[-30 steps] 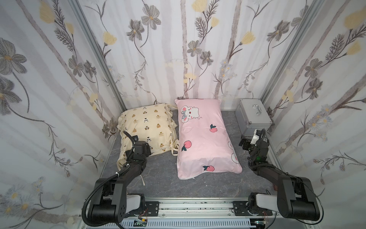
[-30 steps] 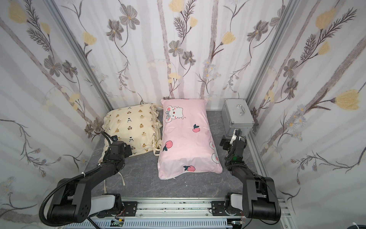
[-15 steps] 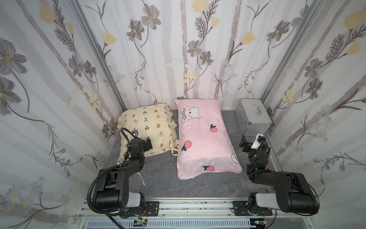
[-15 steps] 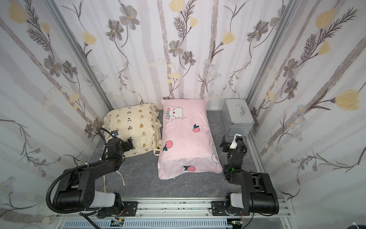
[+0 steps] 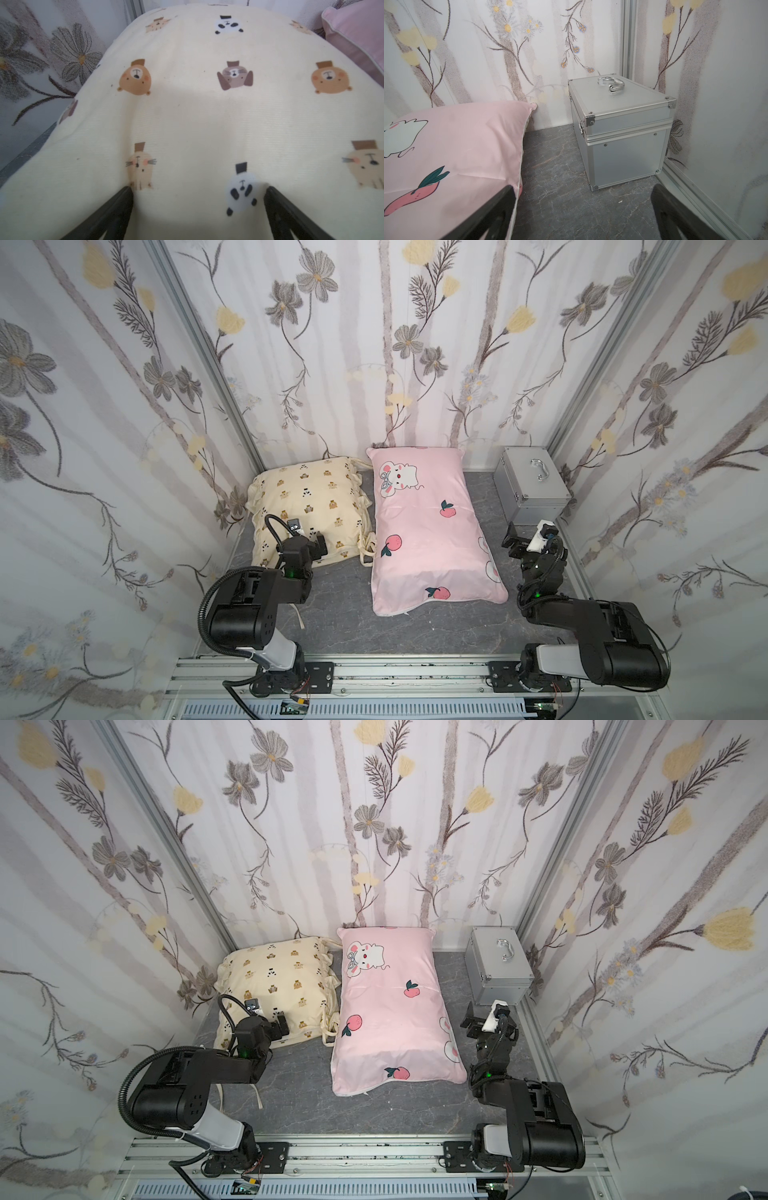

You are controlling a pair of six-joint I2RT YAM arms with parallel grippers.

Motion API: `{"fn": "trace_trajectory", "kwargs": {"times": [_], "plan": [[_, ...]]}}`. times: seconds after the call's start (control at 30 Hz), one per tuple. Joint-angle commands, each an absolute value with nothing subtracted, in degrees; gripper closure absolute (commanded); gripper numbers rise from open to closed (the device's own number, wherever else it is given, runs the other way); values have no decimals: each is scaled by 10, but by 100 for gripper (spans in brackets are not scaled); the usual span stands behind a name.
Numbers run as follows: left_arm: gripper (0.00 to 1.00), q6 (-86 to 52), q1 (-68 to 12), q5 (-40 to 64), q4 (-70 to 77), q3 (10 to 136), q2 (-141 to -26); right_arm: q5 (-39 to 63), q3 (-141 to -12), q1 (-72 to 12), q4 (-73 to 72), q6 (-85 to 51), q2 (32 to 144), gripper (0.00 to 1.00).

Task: Zip up pillowcases
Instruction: Reset both arms

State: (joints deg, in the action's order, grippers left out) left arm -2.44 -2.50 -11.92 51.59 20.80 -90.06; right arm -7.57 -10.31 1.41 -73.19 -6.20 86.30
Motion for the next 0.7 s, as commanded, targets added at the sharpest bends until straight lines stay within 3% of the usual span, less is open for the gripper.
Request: {"fn": "trace_trajectory", "kwargs": {"times": [0.0, 0.67], "plan": [[0, -9, -26, -114, 543, 212, -897, -76, -105, 14, -759, -55, 865, 0], [0, -14, -17, -95, 538, 218, -901, -76, -106, 14, -759, -55, 865, 0]]}}
